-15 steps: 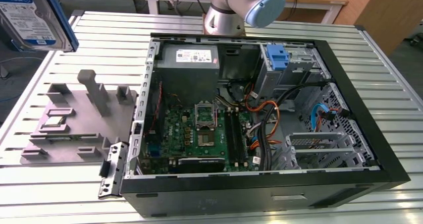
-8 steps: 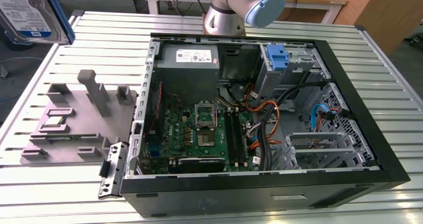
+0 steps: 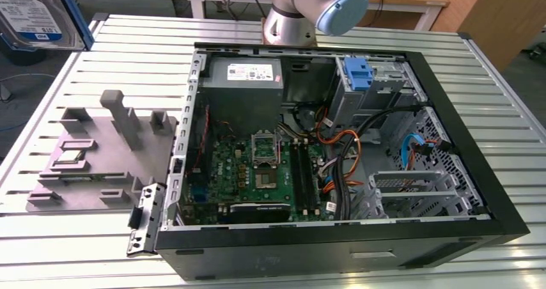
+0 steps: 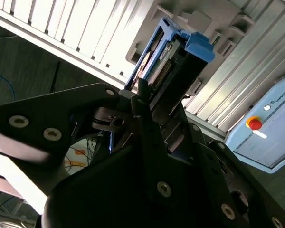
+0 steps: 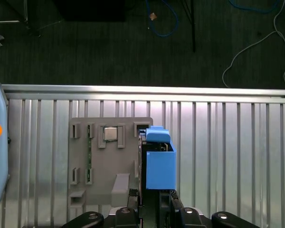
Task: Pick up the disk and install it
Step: 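Pick up the disk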
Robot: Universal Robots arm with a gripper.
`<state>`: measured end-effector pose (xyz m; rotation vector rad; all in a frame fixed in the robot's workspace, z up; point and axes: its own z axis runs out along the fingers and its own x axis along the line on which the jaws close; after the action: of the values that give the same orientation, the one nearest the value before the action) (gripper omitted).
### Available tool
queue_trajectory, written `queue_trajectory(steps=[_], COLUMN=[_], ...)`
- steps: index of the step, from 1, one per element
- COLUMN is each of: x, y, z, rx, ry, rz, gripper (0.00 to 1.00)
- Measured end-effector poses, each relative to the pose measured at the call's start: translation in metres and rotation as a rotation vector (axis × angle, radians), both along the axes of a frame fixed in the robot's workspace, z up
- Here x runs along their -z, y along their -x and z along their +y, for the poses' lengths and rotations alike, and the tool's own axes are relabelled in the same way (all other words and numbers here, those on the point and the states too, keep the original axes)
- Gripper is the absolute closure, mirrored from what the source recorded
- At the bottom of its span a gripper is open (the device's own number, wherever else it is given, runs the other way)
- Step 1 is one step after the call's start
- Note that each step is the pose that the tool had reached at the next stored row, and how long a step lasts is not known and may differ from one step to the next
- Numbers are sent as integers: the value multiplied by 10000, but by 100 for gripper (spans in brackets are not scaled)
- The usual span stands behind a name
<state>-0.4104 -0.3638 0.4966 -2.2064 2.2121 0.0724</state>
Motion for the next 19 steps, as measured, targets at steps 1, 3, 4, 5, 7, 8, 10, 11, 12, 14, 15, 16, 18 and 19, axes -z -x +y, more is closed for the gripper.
queue_trajectory(steps=[1, 3, 4, 5, 7, 8, 10, 11, 12, 14, 15, 16, 18, 19], x=[0, -4, -4, -4, -4, -5, -5, -5, -5, -5, -5, -6, -5, -5], y=[0, 0, 0, 0, 0, 0, 0, -1, -5, -18, -29, -42, -74, -90], z=[0, 0, 0, 0, 0, 0, 0, 0, 0, 0, 0, 0, 0, 0], rx=[0, 0, 0, 0, 0, 0, 0, 1, 0, 0, 0, 0, 0, 0], ry=[0, 0, 0, 0, 0, 0, 0, -1, 0, 0, -1, -1, -5, -5], rz=[0, 1, 1, 1, 1, 1, 1, 0, 1, 1, 1, 2, 1, 1], gripper=[65, 65, 65, 65, 65, 65, 65, 65, 65, 65, 65, 65, 65, 65])
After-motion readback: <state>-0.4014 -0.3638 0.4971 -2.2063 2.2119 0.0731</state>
